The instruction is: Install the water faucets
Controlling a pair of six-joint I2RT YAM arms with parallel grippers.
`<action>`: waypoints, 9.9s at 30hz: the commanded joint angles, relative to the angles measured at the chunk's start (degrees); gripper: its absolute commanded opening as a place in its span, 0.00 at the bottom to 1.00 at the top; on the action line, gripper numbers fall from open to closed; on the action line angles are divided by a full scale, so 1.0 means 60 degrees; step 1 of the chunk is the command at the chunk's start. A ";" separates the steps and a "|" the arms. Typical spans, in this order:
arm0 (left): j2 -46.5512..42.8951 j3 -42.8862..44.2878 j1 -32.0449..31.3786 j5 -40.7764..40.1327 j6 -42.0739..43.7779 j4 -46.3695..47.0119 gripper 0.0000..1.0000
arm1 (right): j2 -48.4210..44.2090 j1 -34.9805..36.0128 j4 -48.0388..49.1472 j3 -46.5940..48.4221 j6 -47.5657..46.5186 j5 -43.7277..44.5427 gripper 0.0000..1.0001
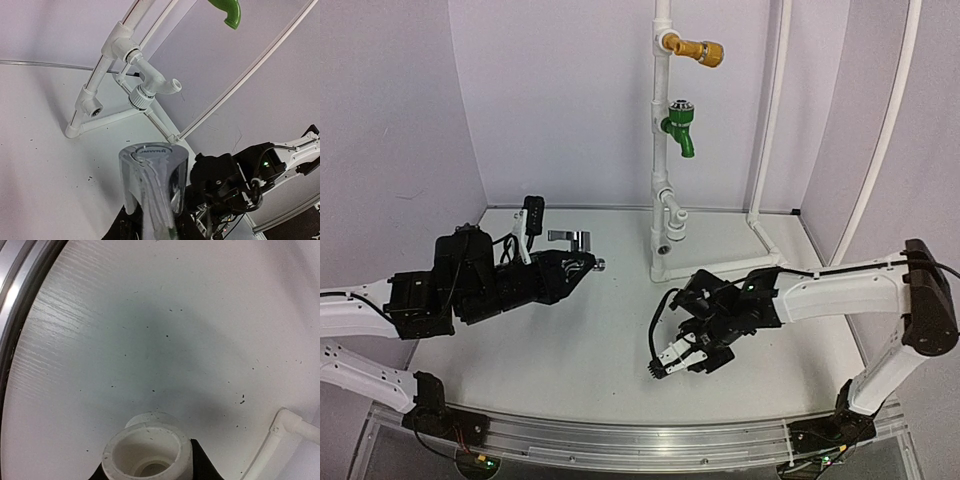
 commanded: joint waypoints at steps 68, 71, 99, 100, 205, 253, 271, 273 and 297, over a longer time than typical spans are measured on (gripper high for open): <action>0.0278 -0.0869 0.1318 0.5003 -0.0954 0.4483 0.00 | -0.1270 -0.0090 0.2859 0.4320 0.3209 -0.2139 0.65; 0.0316 -0.0839 0.1318 0.5081 -0.0956 0.4575 0.00 | -0.1226 0.0235 0.2888 0.4262 0.2921 -0.1990 0.63; 0.0466 -0.0911 0.1319 0.4791 -0.0885 0.4921 0.00 | -0.1139 0.0744 0.2974 0.3986 0.2606 -0.1283 0.06; 0.0462 -0.0913 0.1319 0.4782 -0.0877 0.4902 0.00 | -0.1160 0.0744 0.2970 0.3957 0.2571 -0.1250 0.02; -0.1724 -0.2087 0.1376 0.2539 -0.0387 0.3424 0.00 | 0.2452 0.0196 0.0243 0.1647 0.5280 0.2168 0.98; -0.1290 -0.1671 0.1420 0.2157 -0.0247 0.2870 0.00 | 0.1761 -0.2010 -0.1706 0.1744 0.5403 -0.0988 0.98; -0.1510 -0.1698 0.1423 0.1778 -0.0431 0.2738 0.00 | 0.2319 -0.2020 -0.0659 0.1809 0.7957 -0.0555 0.83; -0.1489 -0.1665 0.1420 0.1812 -0.0430 0.2752 0.00 | 0.2385 -0.2031 -0.0629 0.1814 0.8053 -0.0509 0.81; -0.1673 -0.1973 0.1420 0.1644 -0.0495 0.2940 0.00 | 0.3188 -0.2020 -0.0794 0.1918 0.8218 -0.0363 0.40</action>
